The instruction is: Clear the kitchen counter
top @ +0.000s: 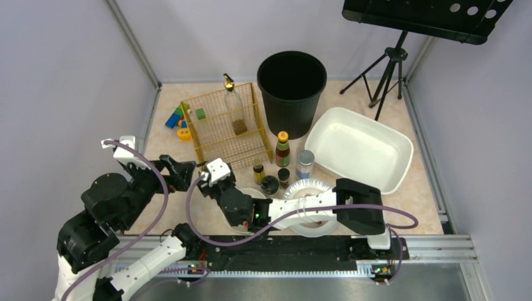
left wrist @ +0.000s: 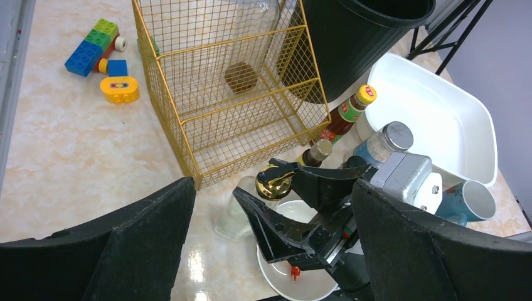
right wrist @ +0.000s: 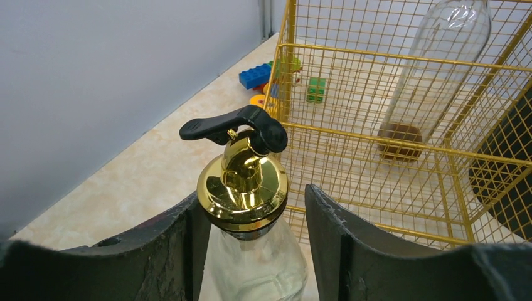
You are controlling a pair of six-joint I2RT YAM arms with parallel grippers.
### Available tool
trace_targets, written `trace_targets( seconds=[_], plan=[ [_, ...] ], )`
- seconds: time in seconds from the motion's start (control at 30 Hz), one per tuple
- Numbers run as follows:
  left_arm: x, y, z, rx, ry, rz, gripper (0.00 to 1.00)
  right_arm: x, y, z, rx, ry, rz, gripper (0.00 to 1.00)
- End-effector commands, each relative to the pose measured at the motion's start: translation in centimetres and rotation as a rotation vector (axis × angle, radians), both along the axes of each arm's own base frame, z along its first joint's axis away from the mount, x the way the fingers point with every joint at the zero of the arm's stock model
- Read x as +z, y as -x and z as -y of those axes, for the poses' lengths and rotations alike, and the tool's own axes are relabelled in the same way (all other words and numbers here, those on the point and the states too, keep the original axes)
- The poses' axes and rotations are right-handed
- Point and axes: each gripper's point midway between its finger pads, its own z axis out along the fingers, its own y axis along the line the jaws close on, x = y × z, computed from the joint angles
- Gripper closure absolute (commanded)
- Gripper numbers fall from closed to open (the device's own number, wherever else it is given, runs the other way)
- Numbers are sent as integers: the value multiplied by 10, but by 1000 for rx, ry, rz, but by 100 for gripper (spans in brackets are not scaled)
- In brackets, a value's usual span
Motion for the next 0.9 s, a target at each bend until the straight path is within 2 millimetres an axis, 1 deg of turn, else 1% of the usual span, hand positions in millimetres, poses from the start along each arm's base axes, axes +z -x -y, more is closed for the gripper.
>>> trace_targets(
  seconds=[0.0,0.07,0.17,0.23,0.27,0.3,0.33,0.47,0.57,0.63,0.73,0.87],
  plan=[
    [11,1,1,-6,23,28,1,13,5,-2,-16,-67,-8,47],
    [11,1,1,-9,25,27,1,12,4,-4,-20,-64,-9,52],
    [11,2,0,-9,27,25,1,12,3,-3,-30,-67,-9,65],
    [12,3,0,-8,28,26,1,14,3,-2,-30,-69,-5,76],
    [11,3,-1,-6,27,26,1,17,3,-2,-30,-69,0,85],
    [11,3,-1,-6,27,25,1,19,3,-1,-27,-70,5,95],
    [11,4,-1,-5,26,25,1,23,3,1,-25,-78,12,100],
    [13,4,-3,0,22,30,1,42,8,2,28,-86,54,100],
    [15,4,-5,7,17,33,1,61,15,3,95,-129,82,100],
    [16,4,-6,11,15,35,1,73,20,0,138,-129,94,100],
    [18,5,-9,21,11,39,1,91,28,2,202,-150,110,100],
    [20,4,-15,46,5,46,1,111,33,14,275,-198,118,100]
  ],
)
